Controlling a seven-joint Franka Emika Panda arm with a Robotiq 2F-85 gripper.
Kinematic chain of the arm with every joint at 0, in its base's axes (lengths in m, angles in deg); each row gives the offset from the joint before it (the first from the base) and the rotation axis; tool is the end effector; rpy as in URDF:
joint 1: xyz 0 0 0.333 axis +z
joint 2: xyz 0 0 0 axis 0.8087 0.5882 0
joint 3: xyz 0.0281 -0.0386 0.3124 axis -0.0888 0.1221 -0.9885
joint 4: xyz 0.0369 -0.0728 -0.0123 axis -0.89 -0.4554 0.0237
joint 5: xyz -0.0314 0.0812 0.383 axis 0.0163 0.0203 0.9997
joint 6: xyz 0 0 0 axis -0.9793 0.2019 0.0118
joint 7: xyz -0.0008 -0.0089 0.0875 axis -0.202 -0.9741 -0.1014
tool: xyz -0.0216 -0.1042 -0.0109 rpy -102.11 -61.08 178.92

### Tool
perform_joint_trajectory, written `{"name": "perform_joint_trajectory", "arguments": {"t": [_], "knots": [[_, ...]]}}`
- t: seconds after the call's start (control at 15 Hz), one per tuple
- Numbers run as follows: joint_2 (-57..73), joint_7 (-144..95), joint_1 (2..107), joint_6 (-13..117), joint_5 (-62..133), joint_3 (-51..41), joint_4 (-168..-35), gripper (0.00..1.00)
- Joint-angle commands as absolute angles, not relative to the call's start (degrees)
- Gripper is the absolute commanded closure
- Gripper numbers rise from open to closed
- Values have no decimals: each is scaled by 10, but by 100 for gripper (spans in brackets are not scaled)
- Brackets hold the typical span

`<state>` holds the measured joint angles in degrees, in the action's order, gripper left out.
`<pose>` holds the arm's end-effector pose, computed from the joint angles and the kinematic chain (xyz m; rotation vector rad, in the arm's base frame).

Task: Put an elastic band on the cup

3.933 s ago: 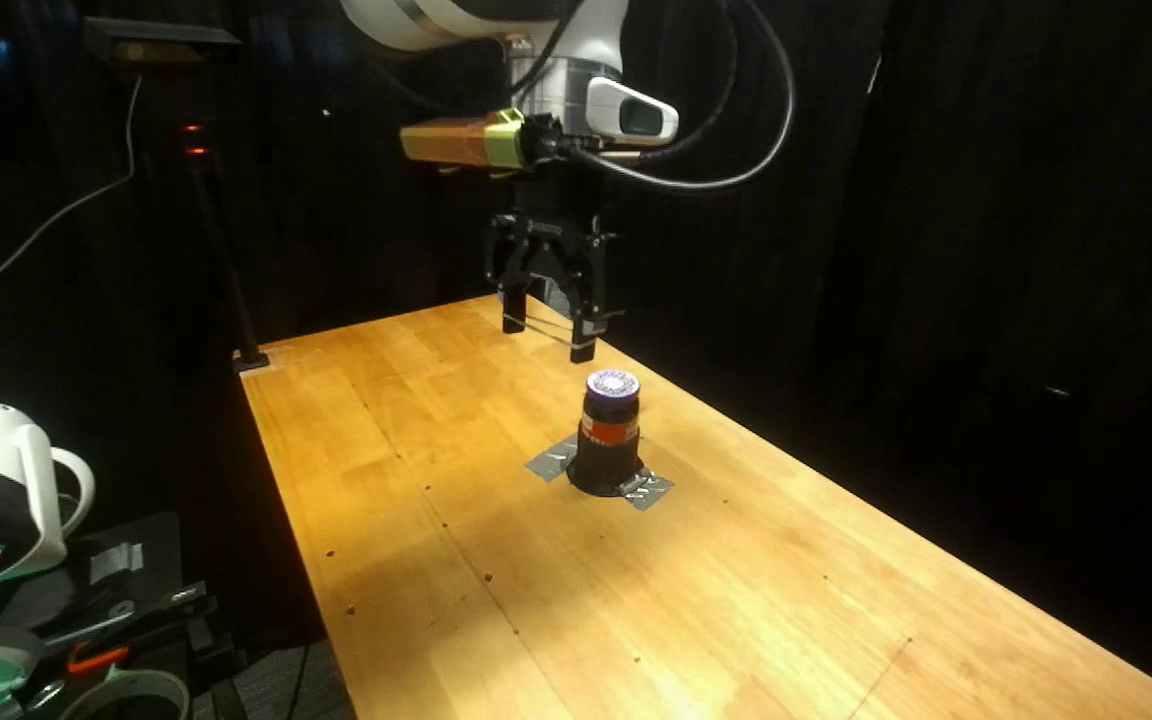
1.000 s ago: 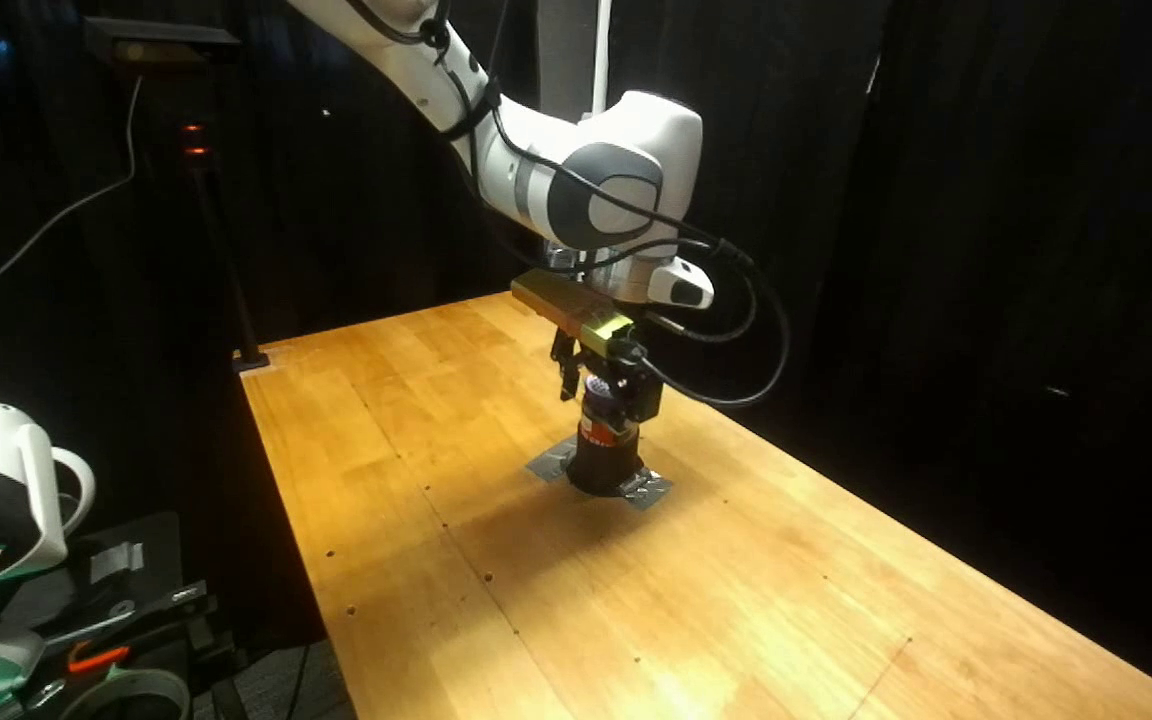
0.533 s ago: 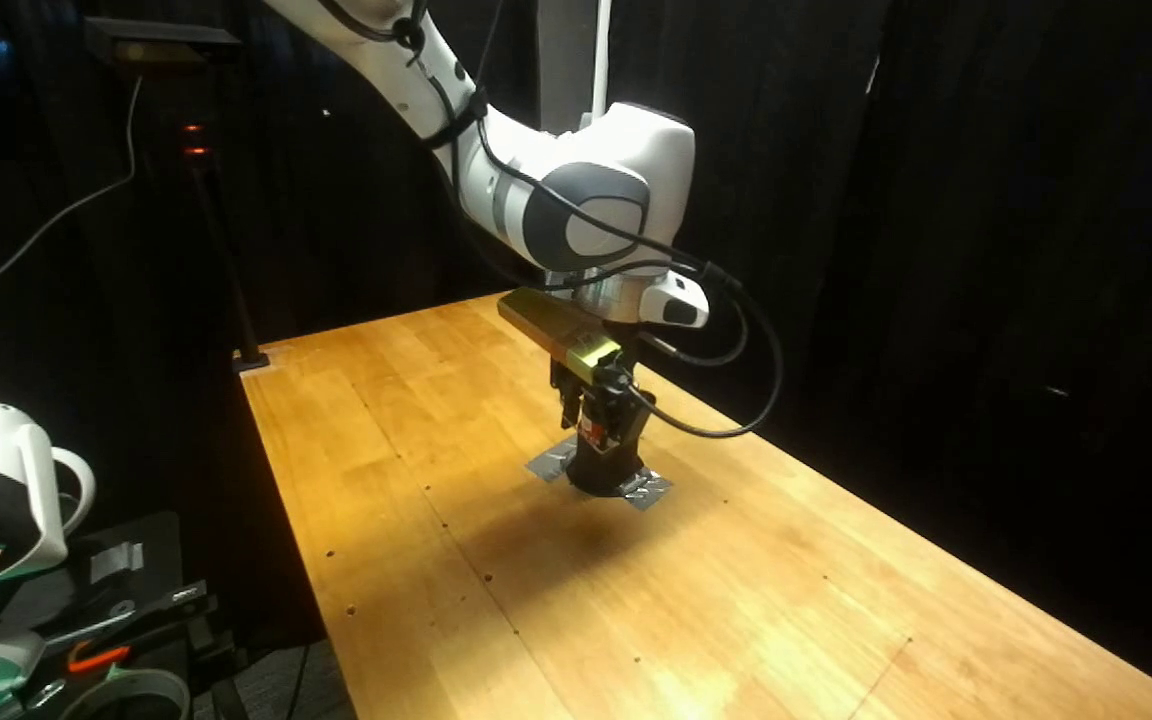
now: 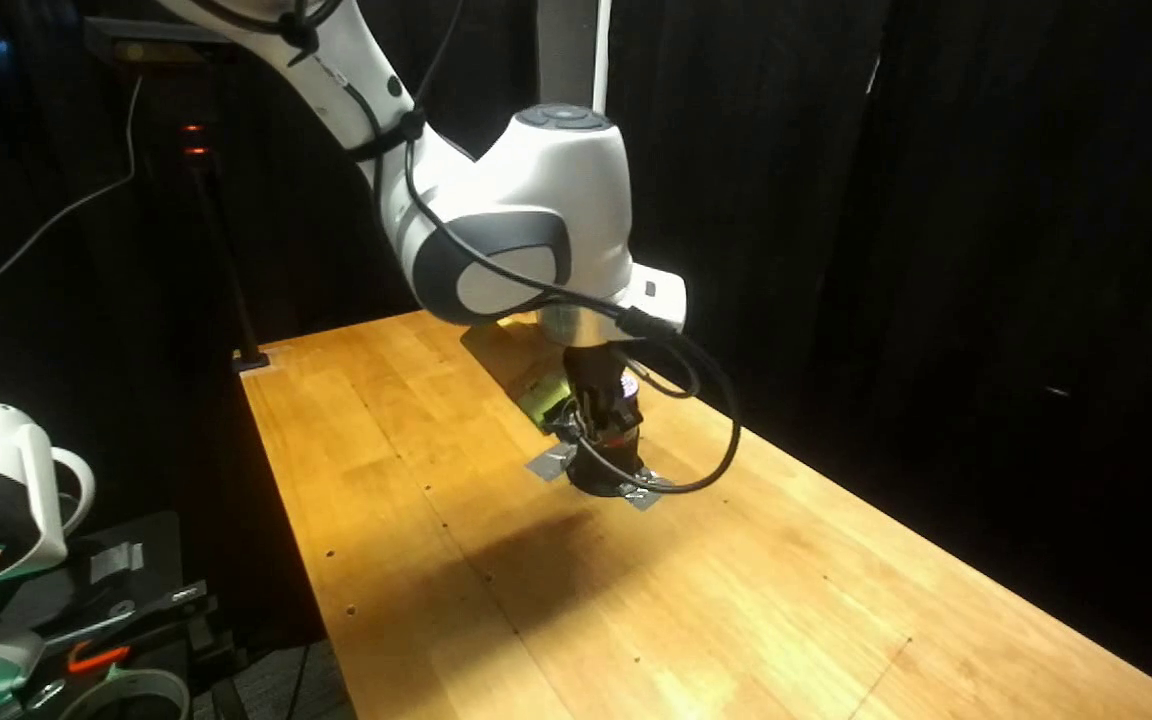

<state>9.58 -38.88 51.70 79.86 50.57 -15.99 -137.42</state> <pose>0.5707 0.0355 0.2547 -2.9971 -0.0798 -0.4321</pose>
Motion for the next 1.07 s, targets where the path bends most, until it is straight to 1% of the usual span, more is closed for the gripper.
{"name": "perform_joint_trajectory", "arguments": {"t": [0.0,0.2,0.27,0.53,0.6,0.67,0.73,0.8,0.87,0.93,1.0], "knots": [[61,-505,428,957,653,-268,-1466,94],[102,-627,344,1045,798,-410,-1430,92],[117,-645,310,1061,807,-455,-1412,92],[195,-661,151,1141,744,-634,-1396,94],[220,-665,108,1169,719,-676,-1407,92],[233,-662,73,1184,691,-700,-1427,76],[240,-659,49,1164,673,-708,-1438,67],[199,-643,103,1140,708,-669,-1426,90],[214,-645,78,1141,692,-682,-1433,85],[205,-533,80,1135,572,-648,-1449,77],[212,-537,73,1136,570,-650,-1449,68]]}}
